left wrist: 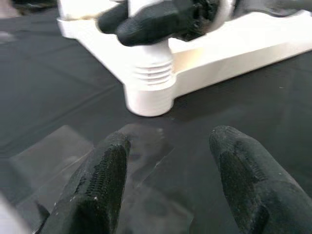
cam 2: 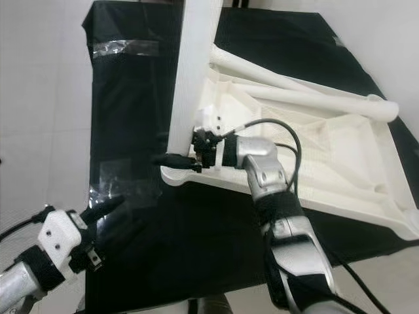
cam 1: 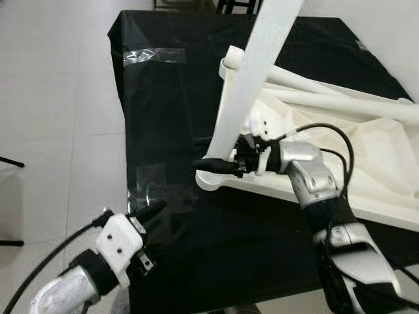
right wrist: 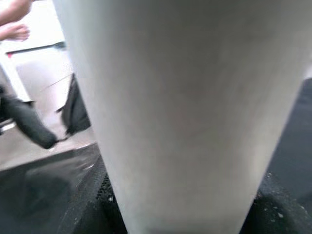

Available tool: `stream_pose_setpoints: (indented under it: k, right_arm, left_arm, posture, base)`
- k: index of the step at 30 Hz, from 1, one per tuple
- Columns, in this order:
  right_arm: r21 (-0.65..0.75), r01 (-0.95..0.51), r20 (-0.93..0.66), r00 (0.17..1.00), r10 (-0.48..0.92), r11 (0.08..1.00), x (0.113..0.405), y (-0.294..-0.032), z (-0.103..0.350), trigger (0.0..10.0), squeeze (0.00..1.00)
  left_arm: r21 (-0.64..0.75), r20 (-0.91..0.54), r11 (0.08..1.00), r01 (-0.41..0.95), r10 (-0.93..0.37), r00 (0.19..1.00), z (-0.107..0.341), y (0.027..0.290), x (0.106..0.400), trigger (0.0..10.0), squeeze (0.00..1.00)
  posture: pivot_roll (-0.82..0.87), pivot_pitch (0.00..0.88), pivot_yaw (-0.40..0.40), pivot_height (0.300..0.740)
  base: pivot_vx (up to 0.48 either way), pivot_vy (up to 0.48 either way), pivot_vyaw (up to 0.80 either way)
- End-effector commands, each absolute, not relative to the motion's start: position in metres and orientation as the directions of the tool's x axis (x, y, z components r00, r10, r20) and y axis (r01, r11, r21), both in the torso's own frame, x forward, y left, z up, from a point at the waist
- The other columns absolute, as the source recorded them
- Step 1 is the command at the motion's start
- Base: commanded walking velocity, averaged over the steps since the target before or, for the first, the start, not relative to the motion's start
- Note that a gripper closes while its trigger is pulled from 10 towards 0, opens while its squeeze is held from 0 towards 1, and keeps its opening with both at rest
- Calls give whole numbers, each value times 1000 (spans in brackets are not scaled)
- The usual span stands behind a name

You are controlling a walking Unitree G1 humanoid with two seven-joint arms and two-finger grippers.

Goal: Building children table

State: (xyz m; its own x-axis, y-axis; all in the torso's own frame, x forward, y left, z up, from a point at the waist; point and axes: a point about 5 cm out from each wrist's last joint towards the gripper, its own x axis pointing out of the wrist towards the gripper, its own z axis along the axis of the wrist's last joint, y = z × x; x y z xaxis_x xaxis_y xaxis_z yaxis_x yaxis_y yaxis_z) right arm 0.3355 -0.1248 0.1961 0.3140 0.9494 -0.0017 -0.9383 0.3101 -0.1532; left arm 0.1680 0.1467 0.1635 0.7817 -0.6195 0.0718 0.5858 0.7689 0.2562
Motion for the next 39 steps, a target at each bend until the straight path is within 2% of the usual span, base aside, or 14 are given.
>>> stream_pose_setpoints:
  k: [1, 3, 5, 14, 15, 18, 19, 23, 27, 28, 29, 30, 37, 39]
  right_arm:
    - [-35, -878, -79, 479, 874, 478, 328, -142, 168, 0, 0]
    - [-24, -838, -97, 545, 833, 545, 322, -144, 161, 0, 0]
    - [-83, -484, -174, 868, 466, 871, 305, -148, 144, 0, 0]
    - [-87, -414, -187, 900, 393, 906, 291, -133, 135, 0, 0]
    - [-82, -433, -171, 893, 415, 898, 298, -132, 139, 10000, 0]
    - [-27, -496, -126, 863, 489, 868, 306, -125, 148, 10000, 0]
    - [14, -541, -89, 837, 540, 841, 308, -120, 155, 10000, 1000]
    - [118, -711, 44, 701, 712, 693, 310, -103, 176, 10000, 1000]
    - [12, -853, 123, 519, 846, 522, 315, -94, 196, 10000, 1000]
    - [-13, -891, 126, 449, 884, 454, 316, -92, 200, 10000, 808]
    - [-29, -920, 128, 385, 914, 392, 316, -89, 202, 10000, 302]
    - [-38, -945, 116, 318, 941, 324, 317, -88, 203, 10000, 0]
    - [-54, -980, 81, 188, 979, 192, 325, -86, 201, 10000, 0]
    - [-22, -996, 81, 82, 993, 84, 331, -84, 204, 10000, 0]
  left_arm:
    - [260, 95, 785, 562, -600, 794, 165, 144, 162, 10000, 0]
    - [257, 99, 798, 546, -584, 806, 165, 145, 159, 10000, 0]
    - [249, 96, 820, 515, -550, 830, 160, 144, 153, 10000, 0]
    - [201, 90, 832, 518, -542, 835, 151, 137, 150, 10000, 0]
    - [185, 88, 833, 522, -543, 835, 149, 137, 151, 10000, 0]
    - [167, 82, 828, 536, -553, 829, 147, 136, 151, 10000, 0]
    - [161, 79, 824, 543, -559, 825, 146, 136, 152, 10000, 0]
    - [154, 64, 820, 552, -565, 822, 144, 134, 152, 10000, 0]
    - [146, 56, 818, 557, -569, 820, 143, 133, 150, 10000, 0]
    - [144, 52, 817, 559, -570, 820, 143, 133, 150, 10000, 0]
    - [143, 48, 816, 560, -571, 820, 143, 134, 149, 10000, 0]
    - [142, 44, 815, 561, -572, 819, 142, 134, 149, 10000, 0]
    - [138, 34, 814, 564, -573, 819, 142, 136, 147, 10000, 0]
    - [135, 24, 814, 566, -573, 819, 142, 137, 143, 10000, 0]
  posture:
    - [210, 279, -186, 740]
    - [210, 279, -186, 740]
    - [187, 290, -185, 740]
    - [188, 274, -174, 740]
    - [193, 269, -175, 740]
    - [200, 266, -175, 740]
    - [208, 264, -172, 740]
    - [217, 264, -164, 740]
    - [239, 272, -144, 740]
    - [260, 274, -131, 740]
    - [262, 274, -128, 740]
    - [272, 275, -119, 740]
    - [301, 280, -111, 740]
    - [316, 287, -101, 740]
  base:
    - [0, 0, 0]
    - [0, 0, 0]
    - [0, 0, 0]
    - [0, 0, 0]
    - [0, 0, 0]
    - [0, 0, 0]
    - [0, 0, 0]
    - [0, 0, 0]
    - [0, 0, 0]
    - [0, 0, 0]
    - [0, 0, 0]
    - [0, 0, 0]
    - [0, 0, 0]
    - [0, 0, 0]
